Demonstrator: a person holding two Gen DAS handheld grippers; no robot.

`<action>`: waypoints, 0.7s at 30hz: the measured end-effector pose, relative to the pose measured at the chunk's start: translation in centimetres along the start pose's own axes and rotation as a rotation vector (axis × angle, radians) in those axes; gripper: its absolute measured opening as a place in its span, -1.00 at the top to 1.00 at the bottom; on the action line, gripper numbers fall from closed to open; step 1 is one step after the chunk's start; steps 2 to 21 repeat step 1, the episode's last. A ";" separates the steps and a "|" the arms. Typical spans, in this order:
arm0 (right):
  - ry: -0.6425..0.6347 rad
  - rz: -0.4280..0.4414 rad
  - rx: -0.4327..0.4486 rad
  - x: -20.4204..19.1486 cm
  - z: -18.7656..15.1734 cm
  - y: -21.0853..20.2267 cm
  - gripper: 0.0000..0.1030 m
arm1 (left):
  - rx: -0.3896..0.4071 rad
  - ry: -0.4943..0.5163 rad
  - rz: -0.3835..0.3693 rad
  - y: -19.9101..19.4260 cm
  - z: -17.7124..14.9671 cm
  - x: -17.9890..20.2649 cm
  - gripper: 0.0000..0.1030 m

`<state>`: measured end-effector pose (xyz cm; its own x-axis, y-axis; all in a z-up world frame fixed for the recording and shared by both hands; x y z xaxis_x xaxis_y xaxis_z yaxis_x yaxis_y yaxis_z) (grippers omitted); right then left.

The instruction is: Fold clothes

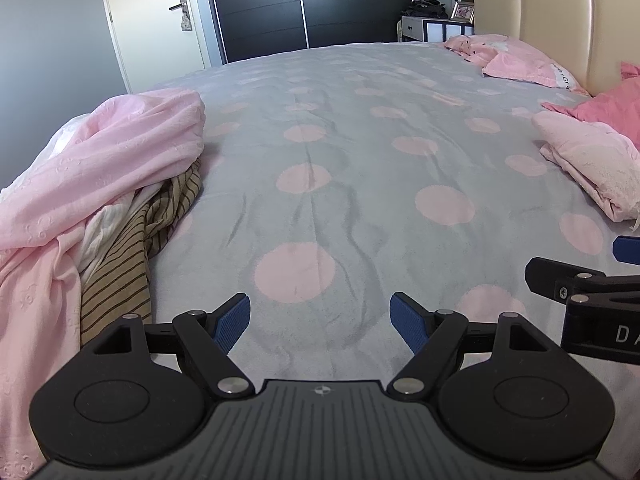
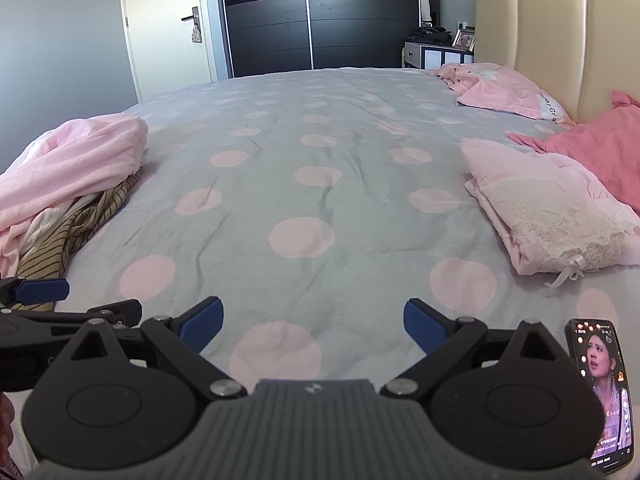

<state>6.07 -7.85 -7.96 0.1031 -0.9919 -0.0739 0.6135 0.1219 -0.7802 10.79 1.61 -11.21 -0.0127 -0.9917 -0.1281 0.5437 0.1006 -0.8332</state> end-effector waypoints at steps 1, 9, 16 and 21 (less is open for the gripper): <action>0.000 0.000 0.000 0.0 0.0 0.0 -0.90 | 0.004 -0.001 0.000 0.0 0.0 -0.1 -0.48; 0.000 0.000 0.000 0.0 0.0 0.0 -0.90 | 0.004 -0.001 0.000 0.0 0.0 -0.1 -0.48; 0.000 0.000 0.000 0.0 0.0 0.0 -0.90 | 0.004 -0.001 0.000 0.0 0.0 -0.1 -0.48; 0.000 0.000 0.000 0.0 0.0 0.0 -0.90 | 0.004 -0.001 0.000 0.0 0.0 -0.1 -0.48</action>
Point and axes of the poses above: each gripper's, at about its wrist camera, not at the fingertips, and y roughly the way its jaws point, x to its right, z to its top, the point moved 10 cm from there along y, roughly the way its jaws point, and after that the axes turned 14 degrees about -x, right-handed, at the moved point
